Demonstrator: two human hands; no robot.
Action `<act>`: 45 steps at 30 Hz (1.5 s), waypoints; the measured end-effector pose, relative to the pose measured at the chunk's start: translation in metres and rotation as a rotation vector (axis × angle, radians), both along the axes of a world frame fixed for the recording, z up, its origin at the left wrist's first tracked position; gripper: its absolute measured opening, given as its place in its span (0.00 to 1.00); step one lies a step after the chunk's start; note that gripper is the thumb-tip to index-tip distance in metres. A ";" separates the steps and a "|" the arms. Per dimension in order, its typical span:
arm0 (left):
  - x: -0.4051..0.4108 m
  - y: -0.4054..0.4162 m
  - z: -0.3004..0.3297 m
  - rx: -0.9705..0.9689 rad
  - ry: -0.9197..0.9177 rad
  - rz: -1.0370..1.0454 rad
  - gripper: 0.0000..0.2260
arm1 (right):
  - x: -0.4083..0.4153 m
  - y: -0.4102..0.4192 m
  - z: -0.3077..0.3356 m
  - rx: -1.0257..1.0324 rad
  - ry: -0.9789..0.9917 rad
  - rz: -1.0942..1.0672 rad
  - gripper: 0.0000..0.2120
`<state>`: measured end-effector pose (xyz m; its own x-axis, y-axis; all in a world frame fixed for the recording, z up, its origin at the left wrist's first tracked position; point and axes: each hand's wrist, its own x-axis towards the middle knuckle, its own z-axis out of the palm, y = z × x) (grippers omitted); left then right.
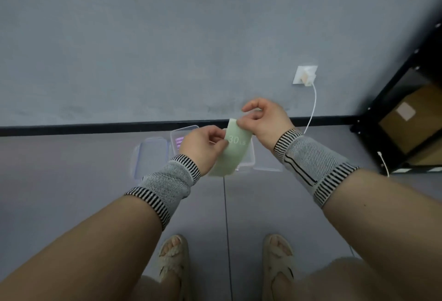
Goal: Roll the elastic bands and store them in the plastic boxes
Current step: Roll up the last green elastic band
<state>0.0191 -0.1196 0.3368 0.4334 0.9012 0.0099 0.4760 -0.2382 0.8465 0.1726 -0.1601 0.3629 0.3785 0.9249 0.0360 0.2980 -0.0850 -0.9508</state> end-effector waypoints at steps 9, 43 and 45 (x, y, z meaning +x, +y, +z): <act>-0.036 -0.043 0.037 -0.282 -0.472 0.196 0.04 | -0.048 -0.063 -0.023 -0.061 0.350 0.015 0.10; -0.006 -0.022 -0.021 -0.278 -0.384 0.202 0.16 | -0.029 -0.037 -0.060 -0.038 0.274 -0.119 0.09; -0.005 -0.021 -0.023 -0.297 -0.377 0.163 0.14 | -0.028 -0.035 -0.058 0.007 0.260 -0.155 0.09</act>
<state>0.0136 -0.1409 0.3141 0.3027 0.9444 -0.1280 0.1354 0.0903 0.9867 0.1441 -0.1947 0.3052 0.5125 0.8555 -0.0742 0.0281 -0.1031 -0.9943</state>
